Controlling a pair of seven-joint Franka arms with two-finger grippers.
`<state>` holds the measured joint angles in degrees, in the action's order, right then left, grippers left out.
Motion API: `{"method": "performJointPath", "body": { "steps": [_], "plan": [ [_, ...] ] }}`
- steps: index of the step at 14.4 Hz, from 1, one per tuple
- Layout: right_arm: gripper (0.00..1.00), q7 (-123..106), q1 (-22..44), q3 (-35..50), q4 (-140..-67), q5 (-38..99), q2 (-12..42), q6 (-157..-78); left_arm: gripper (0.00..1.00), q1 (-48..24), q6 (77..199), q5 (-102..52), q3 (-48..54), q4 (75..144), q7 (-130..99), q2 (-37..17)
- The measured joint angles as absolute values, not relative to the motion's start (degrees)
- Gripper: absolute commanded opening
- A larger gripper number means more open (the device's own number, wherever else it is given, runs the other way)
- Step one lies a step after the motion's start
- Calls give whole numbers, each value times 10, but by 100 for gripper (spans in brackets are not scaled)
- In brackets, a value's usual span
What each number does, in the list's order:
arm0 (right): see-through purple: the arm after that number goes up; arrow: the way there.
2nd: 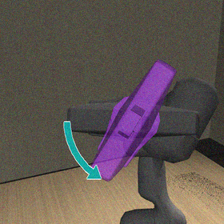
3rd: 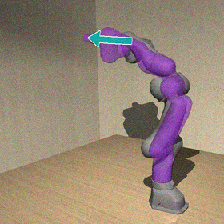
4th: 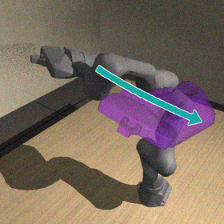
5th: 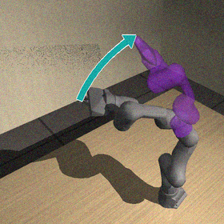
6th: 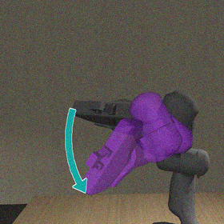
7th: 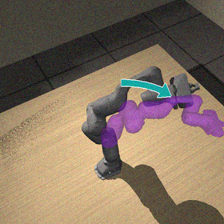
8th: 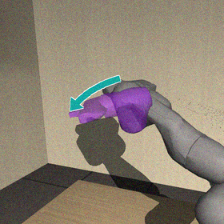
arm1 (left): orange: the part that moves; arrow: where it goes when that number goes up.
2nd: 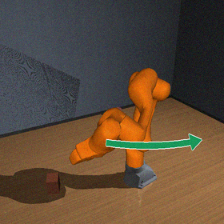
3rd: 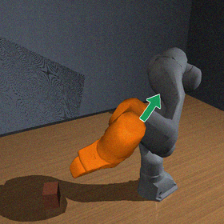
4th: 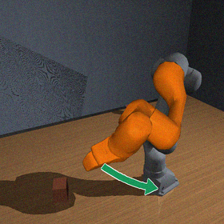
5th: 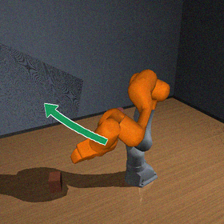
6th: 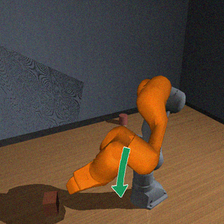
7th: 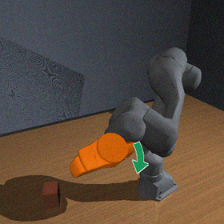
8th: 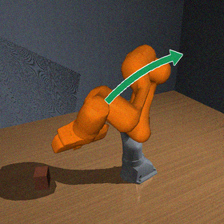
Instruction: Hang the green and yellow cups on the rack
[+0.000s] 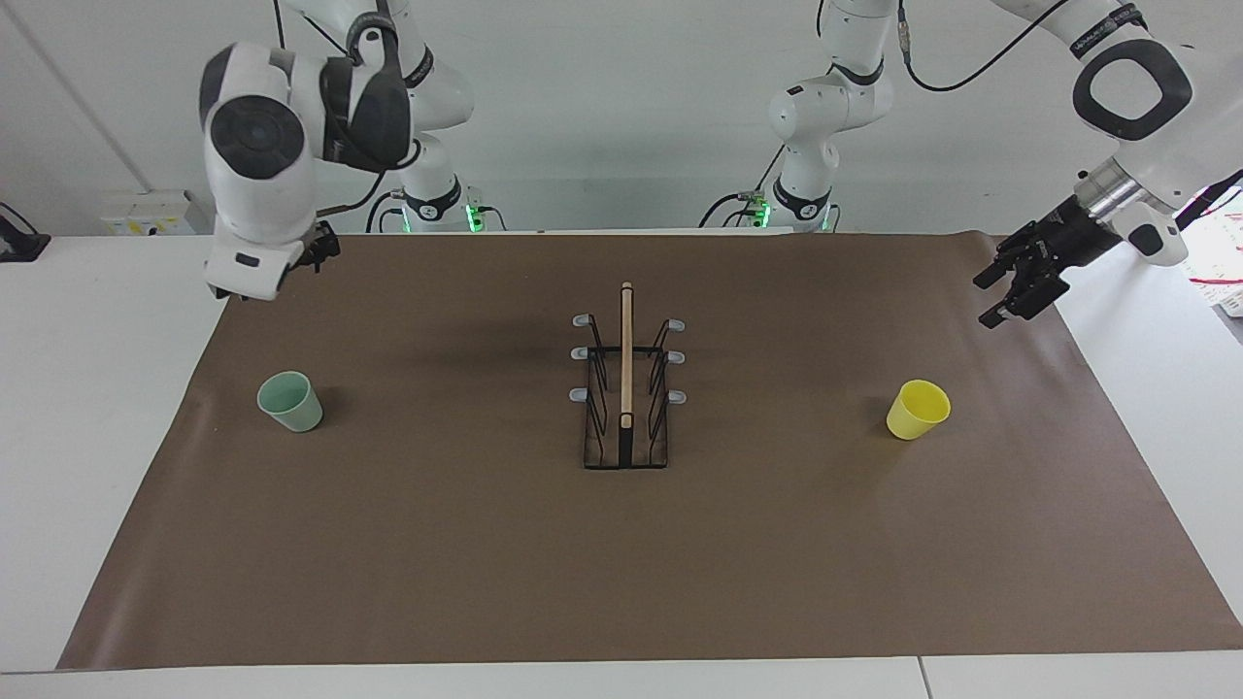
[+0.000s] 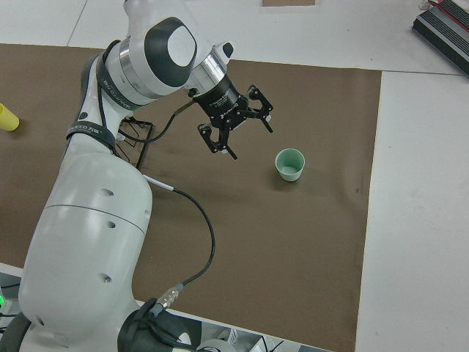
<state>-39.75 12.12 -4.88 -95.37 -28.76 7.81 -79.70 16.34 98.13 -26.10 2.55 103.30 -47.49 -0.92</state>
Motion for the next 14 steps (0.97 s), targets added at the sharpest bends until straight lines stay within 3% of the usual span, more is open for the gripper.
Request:
{"method": "performJointPath", "body": {
  "steps": [4,10,14],
  "plan": [
    [100,-549,176,-44,-1013,-390,102,-837,100,174,1005,-306,25,1033,-566,-91],
    [100,-566,221,-35,-1128,-471,102,-952,100,232,1040,-371,24,1036,-583,-203],
    [100,-566,200,-37,-1208,-510,97,-1083,100,237,1101,-437,27,1080,-584,-221]
  ]
}}
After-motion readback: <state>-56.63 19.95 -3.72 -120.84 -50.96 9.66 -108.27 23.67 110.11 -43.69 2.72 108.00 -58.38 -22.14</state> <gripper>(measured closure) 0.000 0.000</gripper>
